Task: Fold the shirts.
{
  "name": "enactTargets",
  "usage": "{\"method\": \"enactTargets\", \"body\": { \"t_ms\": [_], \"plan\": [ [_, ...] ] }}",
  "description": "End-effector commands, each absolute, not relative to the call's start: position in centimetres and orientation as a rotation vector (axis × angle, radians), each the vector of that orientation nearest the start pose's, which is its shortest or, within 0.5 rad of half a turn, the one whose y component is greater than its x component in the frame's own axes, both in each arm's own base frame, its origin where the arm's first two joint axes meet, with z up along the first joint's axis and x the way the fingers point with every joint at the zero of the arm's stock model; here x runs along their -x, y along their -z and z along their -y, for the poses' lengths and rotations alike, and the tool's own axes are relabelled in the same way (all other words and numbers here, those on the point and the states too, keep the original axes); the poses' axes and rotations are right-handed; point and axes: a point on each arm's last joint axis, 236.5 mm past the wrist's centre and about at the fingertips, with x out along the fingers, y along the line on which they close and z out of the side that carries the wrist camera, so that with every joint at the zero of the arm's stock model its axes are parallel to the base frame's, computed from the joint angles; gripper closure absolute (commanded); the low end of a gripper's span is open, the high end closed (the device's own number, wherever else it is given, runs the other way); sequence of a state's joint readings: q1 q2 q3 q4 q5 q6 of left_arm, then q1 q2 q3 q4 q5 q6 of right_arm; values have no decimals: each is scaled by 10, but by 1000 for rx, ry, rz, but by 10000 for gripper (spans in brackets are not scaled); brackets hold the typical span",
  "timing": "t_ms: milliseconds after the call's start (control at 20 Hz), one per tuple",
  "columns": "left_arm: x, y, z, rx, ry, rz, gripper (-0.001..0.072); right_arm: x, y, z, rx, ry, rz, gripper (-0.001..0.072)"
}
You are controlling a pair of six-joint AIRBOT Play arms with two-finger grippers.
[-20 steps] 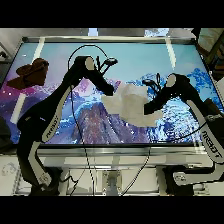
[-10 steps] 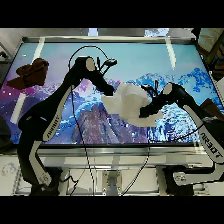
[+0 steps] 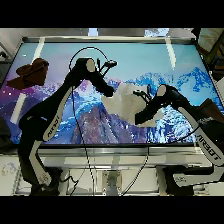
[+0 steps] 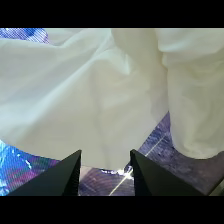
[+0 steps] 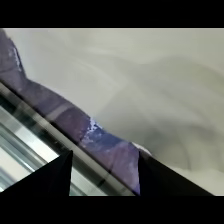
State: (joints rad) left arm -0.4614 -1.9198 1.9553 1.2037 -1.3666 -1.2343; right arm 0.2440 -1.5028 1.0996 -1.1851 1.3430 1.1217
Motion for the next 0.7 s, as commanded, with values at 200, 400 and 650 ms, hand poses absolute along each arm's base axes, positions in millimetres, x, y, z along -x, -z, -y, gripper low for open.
{"method": "enactTargets", "body": {
  "t_ms": [200, 400, 650],
  "plan": [
    [-435, 5, 309, -276, 866, -1254, 339, -334, 94, -106, 429, -402, -1536, 242],
    [-435, 5, 309, -276, 866, -1254, 340, -338, 91, -71, 540, -273, -1555, 242],
    [-435, 5, 309, -276, 866, -1252, 340, -345, 92, -83, 492, -296, -1518, 354]
  ]
}}
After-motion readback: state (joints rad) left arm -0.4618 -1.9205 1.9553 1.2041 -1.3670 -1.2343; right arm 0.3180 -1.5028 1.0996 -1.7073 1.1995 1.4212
